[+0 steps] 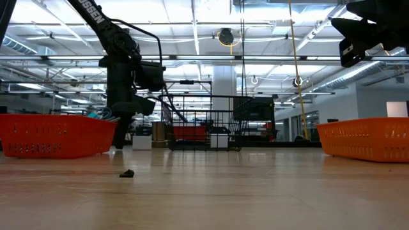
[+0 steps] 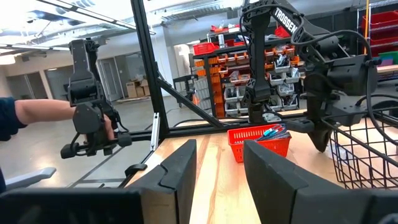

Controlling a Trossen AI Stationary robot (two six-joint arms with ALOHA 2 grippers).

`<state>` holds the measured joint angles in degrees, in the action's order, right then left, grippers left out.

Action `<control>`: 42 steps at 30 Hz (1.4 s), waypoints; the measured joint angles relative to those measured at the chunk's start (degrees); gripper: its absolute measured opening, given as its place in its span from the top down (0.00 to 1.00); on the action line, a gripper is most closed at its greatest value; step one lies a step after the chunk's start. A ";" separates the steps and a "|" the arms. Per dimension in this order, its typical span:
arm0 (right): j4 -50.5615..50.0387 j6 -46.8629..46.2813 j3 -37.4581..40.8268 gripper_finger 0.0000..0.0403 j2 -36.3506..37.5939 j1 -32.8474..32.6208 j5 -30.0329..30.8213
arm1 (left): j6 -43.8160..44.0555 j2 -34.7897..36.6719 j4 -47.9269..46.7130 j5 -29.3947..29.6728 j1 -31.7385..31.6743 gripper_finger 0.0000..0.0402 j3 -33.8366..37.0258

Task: Pick and place items into bin
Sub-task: Put the white charger adapter into the black wire basket

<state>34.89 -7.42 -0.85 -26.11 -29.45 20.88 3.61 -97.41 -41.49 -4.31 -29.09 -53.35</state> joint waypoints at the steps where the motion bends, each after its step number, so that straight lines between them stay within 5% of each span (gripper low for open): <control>1: 0.00 0.00 -0.02 0.69 0.00 0.00 0.00 | -0.22 0.00 -0.78 0.24 -0.04 0.94 -0.04; 14: 0.00 0.00 -0.01 0.69 0.00 -0.01 -0.01 | -8.00 0.02 -0.97 5.33 0.92 0.41 -0.26; 20: 0.00 0.00 0.00 0.69 0.00 0.00 0.00 | -10.37 0.02 0.27 6.82 1.08 0.26 -0.28; 42: 0.00 0.00 0.00 0.69 0.00 0.00 0.00 | -13.39 0.04 8.80 3.18 2.18 0.44 -3.24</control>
<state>34.89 -7.42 -0.85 -26.11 -29.45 20.88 -9.78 -97.36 -32.69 -1.12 -26.92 -56.58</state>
